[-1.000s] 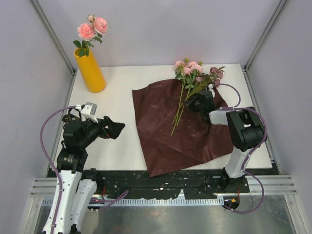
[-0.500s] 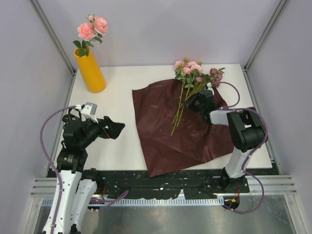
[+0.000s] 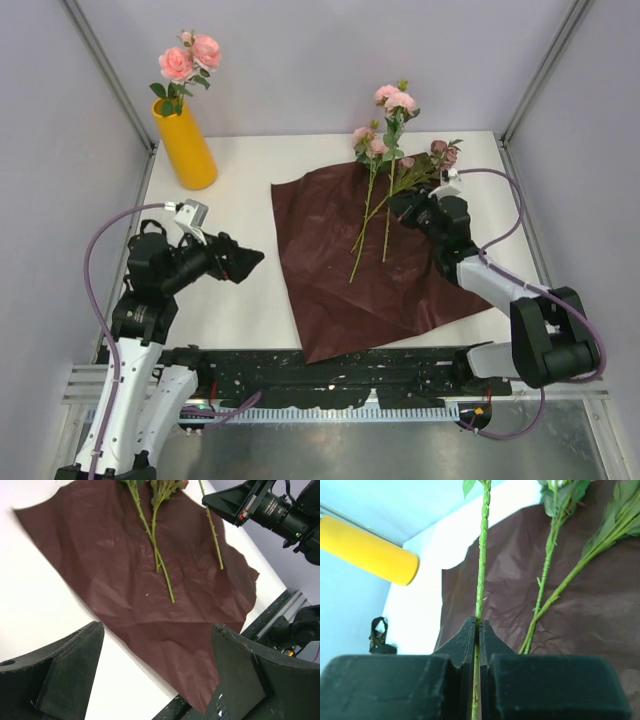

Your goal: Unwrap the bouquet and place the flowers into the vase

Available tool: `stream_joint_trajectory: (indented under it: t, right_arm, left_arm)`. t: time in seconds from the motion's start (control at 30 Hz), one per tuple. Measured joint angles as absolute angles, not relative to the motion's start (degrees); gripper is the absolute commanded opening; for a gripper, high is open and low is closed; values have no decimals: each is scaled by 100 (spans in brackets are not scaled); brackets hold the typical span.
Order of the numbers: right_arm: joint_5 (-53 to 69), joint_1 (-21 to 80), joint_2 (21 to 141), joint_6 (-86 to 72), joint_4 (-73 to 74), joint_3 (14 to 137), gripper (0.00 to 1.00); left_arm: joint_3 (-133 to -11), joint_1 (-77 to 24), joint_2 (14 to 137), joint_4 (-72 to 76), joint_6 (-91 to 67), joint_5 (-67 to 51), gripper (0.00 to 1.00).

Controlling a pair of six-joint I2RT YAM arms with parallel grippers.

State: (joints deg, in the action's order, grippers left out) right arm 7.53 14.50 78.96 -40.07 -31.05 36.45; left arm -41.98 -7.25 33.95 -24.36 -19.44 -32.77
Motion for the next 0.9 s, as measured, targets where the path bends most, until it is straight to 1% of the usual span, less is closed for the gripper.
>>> stream_joint_trajectory:
  t: [0.17, 0.23, 0.37, 0.53, 0.63, 0.9]
  right_arm:
    - [880, 1481, 6987, -4029, -3223, 3229, 5]
    - [952, 1529, 6637, -4058, -3280, 3015, 5]
    - [1179, 1929, 5870, -4091, -3492, 2571, 5]
    - [1262, 2978, 5216, -3975, -3765, 2368, 6]
    - [1288, 3706, 4921, -3854, -3988, 2285, 5]
    - [1146, 4880, 4930, -3627, -4410, 2178, 6]
  left_arm:
    - [-4713, -790, 3695, -2427, -2051, -3601, 89]
    - [-4875, -845, 3802, -2386, -2117, -3741, 87]
    - [-5103, -1118, 4112, -2163, -2370, -3940, 85]
    - [-5151, -1669, 4569, -1531, -2840, -4032, 77]
    - [-5151, -1914, 4923, -1061, -3201, -4062, 75]
    - [-5153, -2235, 5223, 200, -4062, -4080, 67]
